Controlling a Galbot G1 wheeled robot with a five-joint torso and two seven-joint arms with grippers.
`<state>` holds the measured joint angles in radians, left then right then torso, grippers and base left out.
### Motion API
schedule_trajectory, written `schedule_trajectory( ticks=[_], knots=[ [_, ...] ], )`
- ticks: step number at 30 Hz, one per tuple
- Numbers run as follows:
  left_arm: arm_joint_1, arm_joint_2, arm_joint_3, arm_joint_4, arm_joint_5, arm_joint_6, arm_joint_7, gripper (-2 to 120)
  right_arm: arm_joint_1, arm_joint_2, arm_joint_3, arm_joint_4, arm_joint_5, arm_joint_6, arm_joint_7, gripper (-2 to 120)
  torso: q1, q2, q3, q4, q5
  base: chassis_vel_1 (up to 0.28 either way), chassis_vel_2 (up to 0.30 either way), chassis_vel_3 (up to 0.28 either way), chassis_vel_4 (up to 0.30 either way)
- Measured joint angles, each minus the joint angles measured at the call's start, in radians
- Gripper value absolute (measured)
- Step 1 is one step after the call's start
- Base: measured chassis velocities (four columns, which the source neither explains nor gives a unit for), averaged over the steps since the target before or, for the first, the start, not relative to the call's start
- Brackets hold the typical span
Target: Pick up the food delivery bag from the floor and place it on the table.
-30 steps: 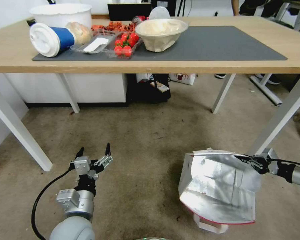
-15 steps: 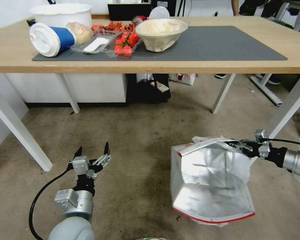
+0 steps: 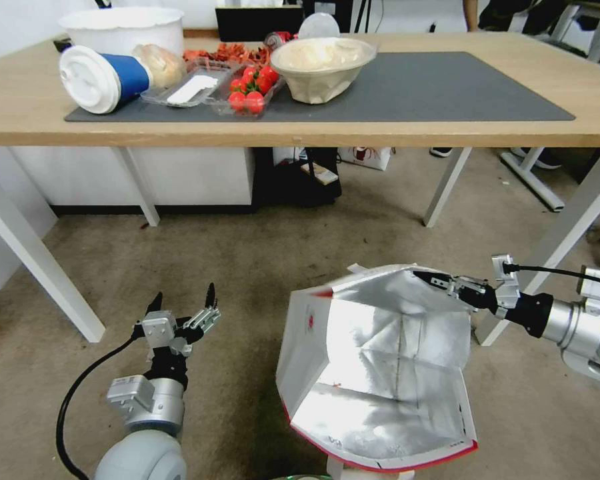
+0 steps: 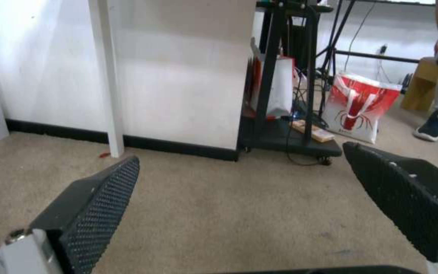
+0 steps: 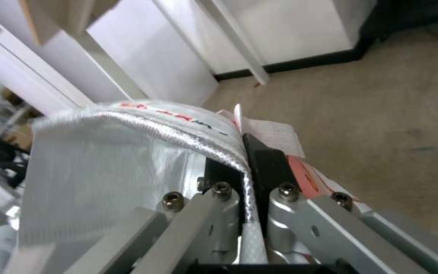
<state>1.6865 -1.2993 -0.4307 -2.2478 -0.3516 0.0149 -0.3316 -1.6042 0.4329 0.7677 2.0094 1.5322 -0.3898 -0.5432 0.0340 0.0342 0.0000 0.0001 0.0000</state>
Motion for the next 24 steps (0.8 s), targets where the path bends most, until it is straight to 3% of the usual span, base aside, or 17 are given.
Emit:
schedule_trajectory(
  ticks=[24],
  knots=[
    [-0.002,0.002,-0.005,-0.001,-0.005,0.009,-0.007,100,-0.043,-0.001,0.014,0.112,0.061,-0.014,0.036,0,0.000,0.000,0.000,0.0000,0.0000,0.000,0.000,0.000,0.000]
  ],
)
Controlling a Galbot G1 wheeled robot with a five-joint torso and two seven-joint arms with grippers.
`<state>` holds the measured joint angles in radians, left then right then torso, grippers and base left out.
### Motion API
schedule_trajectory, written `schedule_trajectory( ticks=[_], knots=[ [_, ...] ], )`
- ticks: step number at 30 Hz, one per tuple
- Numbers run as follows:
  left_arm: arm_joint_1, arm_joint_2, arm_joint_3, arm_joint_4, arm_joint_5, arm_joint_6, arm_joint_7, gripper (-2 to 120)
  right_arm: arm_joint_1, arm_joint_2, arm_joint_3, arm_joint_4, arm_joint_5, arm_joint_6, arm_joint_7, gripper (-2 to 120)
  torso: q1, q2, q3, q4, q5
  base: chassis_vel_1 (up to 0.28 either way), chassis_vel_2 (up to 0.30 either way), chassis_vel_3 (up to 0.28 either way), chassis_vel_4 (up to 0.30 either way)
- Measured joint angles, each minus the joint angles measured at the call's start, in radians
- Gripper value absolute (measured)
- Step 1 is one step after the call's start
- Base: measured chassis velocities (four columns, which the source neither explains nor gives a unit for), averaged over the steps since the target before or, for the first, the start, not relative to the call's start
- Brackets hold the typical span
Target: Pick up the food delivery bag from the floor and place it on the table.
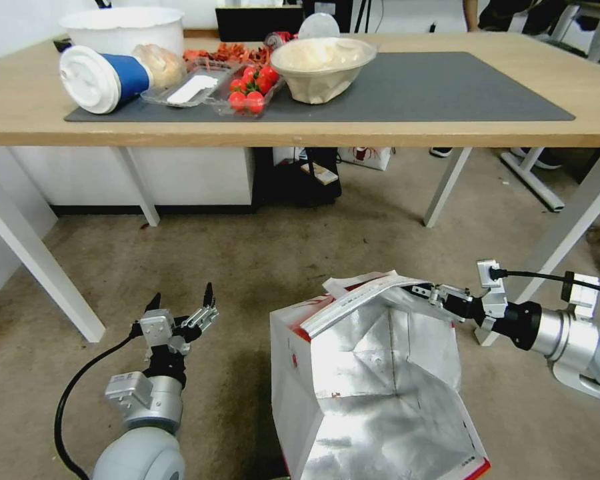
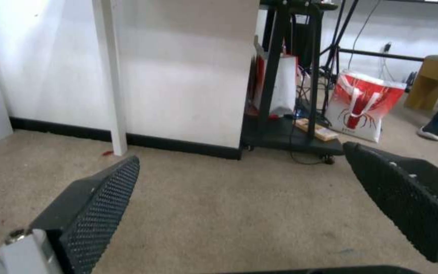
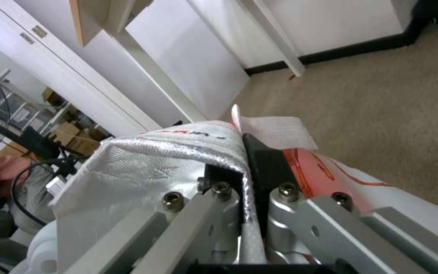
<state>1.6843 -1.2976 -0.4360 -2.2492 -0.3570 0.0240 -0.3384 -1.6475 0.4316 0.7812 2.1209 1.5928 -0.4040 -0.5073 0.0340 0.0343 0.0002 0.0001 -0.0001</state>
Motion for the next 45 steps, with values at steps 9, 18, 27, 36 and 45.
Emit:
schedule_trajectory(
  ticks=[9,18,27,36,45],
  knots=[
    [0.000,-0.002,0.001,-0.002,0.000,0.000,-0.005,100,-0.008,0.000,0.005,0.017,-0.010,-0.002,0.001,0,0.000,0.000,0.000,0.0000,0.0001,0.000,0.000,0.000,0.000],
    [-0.003,-0.002,0.004,-0.004,0.001,-0.002,-0.013,100,-0.022,0.012,0.007,0.027,-0.032,-0.004,-0.010,0,0.000,0.000,0.000,0.0000,0.0001,0.000,0.000,0.000,0.000],
    [-0.001,-0.002,0.009,-0.008,0.001,-0.015,-0.021,100,-0.028,0.026,0.003,0.033,-0.050,-0.004,-0.014,0,0.000,0.000,0.000,0.0000,0.0001,0.000,0.000,0.000,0.000],
    [0.004,0.000,0.013,-0.011,-0.007,-0.020,-0.022,100,-0.043,0.043,0.004,0.042,-0.078,-0.004,-0.025,0,0.002,0.013,0.012,-0.0001,0.0000,0.000,0.000,0.000,0.000],
    [0.006,0.001,0.014,-0.015,-0.007,-0.018,-0.021,100,-0.048,0.059,0.002,0.043,-0.095,-0.002,-0.033,0,0.003,0.053,0.049,-0.0001,0.0001,0.000,0.000,0.000,0.000]
  ],
)
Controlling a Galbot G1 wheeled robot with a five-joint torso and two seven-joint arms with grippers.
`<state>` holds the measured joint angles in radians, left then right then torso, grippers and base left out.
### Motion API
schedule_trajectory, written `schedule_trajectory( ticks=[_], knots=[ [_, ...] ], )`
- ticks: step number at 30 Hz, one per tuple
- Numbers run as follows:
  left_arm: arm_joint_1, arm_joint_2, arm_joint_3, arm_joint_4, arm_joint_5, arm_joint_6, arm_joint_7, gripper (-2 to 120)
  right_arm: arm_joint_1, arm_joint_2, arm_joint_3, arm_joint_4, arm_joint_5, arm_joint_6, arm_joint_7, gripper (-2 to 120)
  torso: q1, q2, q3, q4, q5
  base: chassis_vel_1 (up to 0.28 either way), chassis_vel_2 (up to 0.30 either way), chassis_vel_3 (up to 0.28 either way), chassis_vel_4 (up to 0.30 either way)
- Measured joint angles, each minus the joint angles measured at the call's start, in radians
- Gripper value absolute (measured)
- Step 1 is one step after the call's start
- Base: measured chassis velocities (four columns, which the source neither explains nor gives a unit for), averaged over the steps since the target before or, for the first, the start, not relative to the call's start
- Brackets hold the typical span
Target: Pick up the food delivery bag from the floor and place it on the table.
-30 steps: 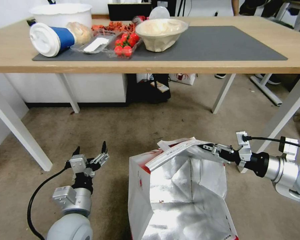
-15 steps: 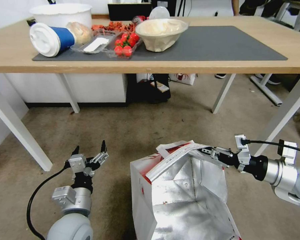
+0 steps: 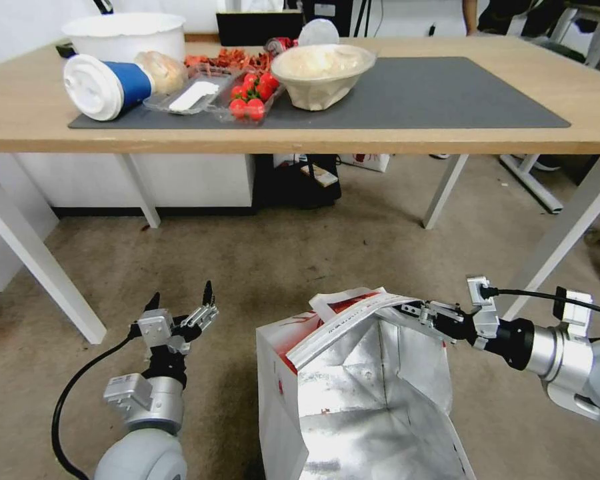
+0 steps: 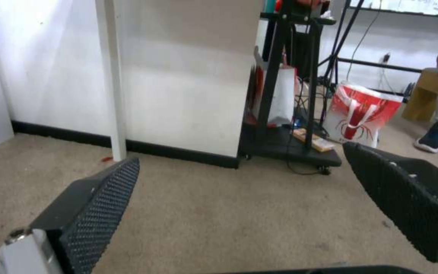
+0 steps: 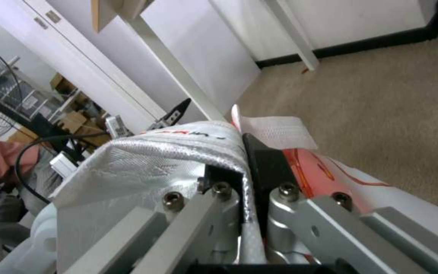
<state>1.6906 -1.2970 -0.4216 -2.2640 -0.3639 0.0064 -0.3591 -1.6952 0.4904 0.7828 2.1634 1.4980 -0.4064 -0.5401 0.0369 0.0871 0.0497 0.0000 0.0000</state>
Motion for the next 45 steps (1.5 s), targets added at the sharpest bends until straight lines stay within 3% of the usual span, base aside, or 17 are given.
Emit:
schedule_trajectory(
  ticks=[45],
  knots=[
    [-0.013,0.005,0.002,0.017,0.004,-0.001,0.001,100,0.007,-0.007,-0.001,-0.009,-0.022,0.001,-0.026,0,0.037,0.184,0.147,0.0001,0.0000,0.000,0.000,0.000,0.000]
  ],
)
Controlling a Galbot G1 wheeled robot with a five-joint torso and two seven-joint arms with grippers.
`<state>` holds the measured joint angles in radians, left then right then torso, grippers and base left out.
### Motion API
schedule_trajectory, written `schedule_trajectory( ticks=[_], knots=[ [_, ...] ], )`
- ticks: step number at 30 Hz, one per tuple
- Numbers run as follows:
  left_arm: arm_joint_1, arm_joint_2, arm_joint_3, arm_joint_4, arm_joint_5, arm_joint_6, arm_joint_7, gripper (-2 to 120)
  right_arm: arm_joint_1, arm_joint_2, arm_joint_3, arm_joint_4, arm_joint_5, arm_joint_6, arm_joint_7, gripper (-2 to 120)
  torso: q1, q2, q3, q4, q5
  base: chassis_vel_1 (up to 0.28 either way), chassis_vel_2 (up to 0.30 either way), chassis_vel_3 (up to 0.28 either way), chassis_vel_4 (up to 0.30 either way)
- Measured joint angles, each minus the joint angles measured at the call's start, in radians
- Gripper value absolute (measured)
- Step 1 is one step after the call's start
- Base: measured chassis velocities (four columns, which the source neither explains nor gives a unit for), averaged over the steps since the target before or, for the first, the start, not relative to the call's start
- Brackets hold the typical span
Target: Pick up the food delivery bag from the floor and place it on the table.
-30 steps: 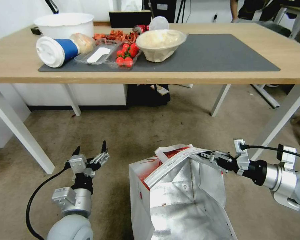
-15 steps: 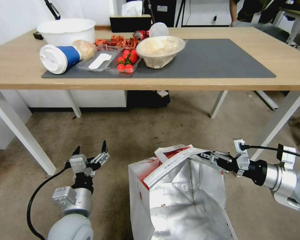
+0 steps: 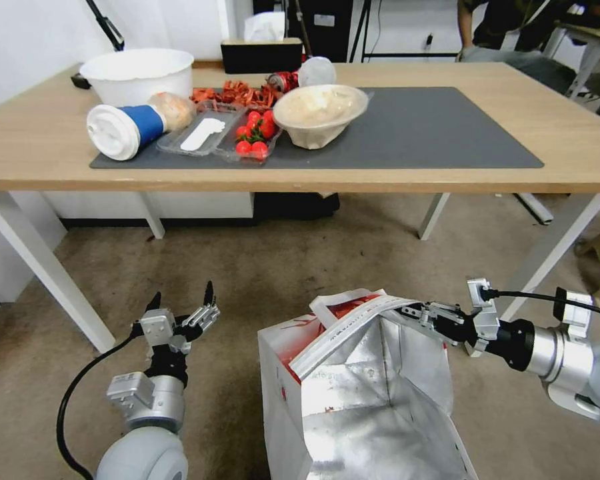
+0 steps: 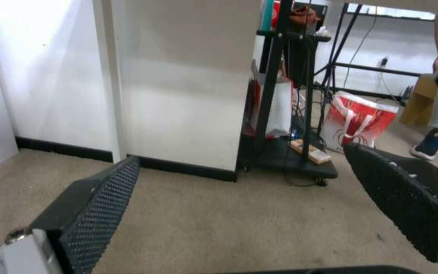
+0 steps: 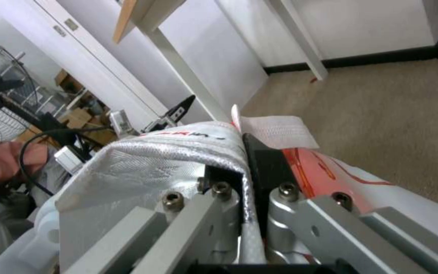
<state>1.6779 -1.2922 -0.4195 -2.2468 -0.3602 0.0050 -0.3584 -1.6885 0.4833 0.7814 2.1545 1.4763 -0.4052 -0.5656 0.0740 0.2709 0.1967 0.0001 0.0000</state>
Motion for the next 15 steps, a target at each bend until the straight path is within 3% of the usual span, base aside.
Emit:
schedule_trajectory(
  ticks=[15],
  knots=[
    [0.001,-0.001,0.000,0.000,0.001,0.000,0.000,100,0.003,0.000,-0.002,-0.003,-0.008,0.000,-0.005,0,0.018,0.063,0.046,0.0000,0.0000,0.000,0.000,0.000,0.000]
  ],
)
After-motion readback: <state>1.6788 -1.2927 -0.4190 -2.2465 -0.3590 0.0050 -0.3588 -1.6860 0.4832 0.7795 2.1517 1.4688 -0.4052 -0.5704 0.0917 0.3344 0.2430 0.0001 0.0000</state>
